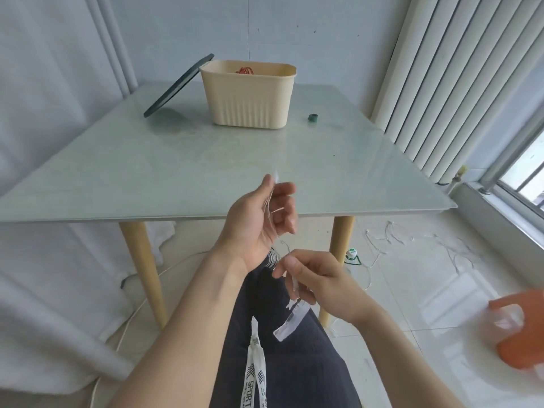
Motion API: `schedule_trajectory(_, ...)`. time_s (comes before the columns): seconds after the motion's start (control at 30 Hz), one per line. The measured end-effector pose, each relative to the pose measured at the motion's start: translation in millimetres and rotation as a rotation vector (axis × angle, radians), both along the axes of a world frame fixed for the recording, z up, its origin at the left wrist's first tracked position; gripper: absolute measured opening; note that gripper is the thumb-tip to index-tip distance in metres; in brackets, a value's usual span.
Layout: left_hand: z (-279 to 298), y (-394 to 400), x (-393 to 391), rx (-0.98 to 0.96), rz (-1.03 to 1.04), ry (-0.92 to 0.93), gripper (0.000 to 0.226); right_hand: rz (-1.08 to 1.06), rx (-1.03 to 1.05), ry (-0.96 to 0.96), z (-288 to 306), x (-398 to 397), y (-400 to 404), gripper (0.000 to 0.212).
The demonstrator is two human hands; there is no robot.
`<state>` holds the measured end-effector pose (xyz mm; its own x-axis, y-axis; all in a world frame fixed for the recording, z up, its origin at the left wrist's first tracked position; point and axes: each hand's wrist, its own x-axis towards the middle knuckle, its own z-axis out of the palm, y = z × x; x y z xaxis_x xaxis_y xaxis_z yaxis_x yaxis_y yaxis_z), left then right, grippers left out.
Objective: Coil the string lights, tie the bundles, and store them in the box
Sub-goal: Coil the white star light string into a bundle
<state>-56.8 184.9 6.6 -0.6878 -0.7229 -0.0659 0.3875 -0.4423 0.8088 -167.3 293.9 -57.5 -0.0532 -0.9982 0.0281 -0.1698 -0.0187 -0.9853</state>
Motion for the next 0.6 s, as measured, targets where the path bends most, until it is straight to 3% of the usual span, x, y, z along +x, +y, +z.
schedule_trajectory(0.17, -9, -7, 11, 0.028, 0.107, 0.088, 0.034, 0.099, 0.13, 0.11, -7, 2, 1, 0.035)
schedule_trajectory(0.27, -11, -10, 23, 0.05, 0.144, 0.143, 0.036, 0.034, 0.124, 0.097, -11, -4, 8, 0.042)
schedule_trajectory(0.6, -27, -16, 47, 0.123, 0.199, 0.166, 0.035, -0.285, 0.23, 0.616, -51, -64, 37, 0.023)
